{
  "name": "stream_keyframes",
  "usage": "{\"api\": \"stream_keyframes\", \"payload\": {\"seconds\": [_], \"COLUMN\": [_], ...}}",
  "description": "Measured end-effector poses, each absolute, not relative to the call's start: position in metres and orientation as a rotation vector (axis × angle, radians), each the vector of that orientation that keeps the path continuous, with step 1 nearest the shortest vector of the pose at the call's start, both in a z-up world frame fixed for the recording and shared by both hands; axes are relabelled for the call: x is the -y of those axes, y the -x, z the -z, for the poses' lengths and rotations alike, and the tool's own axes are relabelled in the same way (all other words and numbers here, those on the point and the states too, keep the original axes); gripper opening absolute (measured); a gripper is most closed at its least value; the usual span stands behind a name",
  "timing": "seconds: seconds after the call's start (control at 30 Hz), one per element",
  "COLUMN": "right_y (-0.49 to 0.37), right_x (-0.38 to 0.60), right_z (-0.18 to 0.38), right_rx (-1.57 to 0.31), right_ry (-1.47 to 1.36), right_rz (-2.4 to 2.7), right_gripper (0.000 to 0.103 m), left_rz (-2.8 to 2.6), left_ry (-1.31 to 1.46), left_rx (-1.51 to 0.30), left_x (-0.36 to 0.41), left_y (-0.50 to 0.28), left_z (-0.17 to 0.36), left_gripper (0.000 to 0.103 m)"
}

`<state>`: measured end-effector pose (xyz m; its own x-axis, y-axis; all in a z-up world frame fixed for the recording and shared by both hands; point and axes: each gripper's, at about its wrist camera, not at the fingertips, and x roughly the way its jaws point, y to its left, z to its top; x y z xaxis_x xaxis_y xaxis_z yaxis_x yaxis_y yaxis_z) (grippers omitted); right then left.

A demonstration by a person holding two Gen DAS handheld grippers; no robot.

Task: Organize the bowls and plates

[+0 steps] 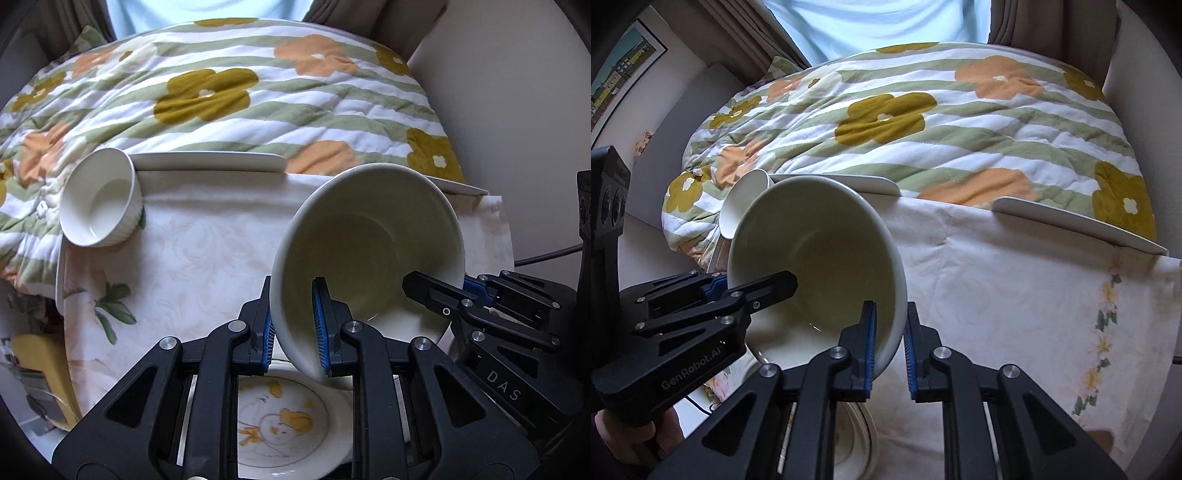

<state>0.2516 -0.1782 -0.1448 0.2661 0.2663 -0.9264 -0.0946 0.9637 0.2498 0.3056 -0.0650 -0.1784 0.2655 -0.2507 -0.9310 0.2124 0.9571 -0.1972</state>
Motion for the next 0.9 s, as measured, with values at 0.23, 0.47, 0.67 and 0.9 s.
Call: {"api": "stream_keyframes", "payload": {"seconds": [0.23,0.47,0.67,0.9], "right_y": [-0.192,-0.141,-0.111,-0.091], "right_x": [0.244,0.297,0.331,0.343], "right_z": [0.119,0.121,0.139,0.168], "right_rx": [-1.25,-1.269,-1.323,-1.383], "right_ry": [-0.135,-0.154,-0.223,-0.353], "right_rz": [-0.206,-0.159,-0.104,-0.04], "right_gripper": [0.013,0.013,0.013,0.013], "left_rz": [0.356,0.397,0.443,0.495], "left_ry": [0.015,-0.006,-0.061,-0.172], "left_rx": [-1.239,-1.268,-1.333,-1.401], "left_x": [0.138,0.2,0.236,0.255], "left_y": [-0.25,-0.201,-0.179,-0.179], "left_z": [0.16,0.17,0.192,0.217], "left_gripper": [0.016,0.016,0.016,0.016]}}
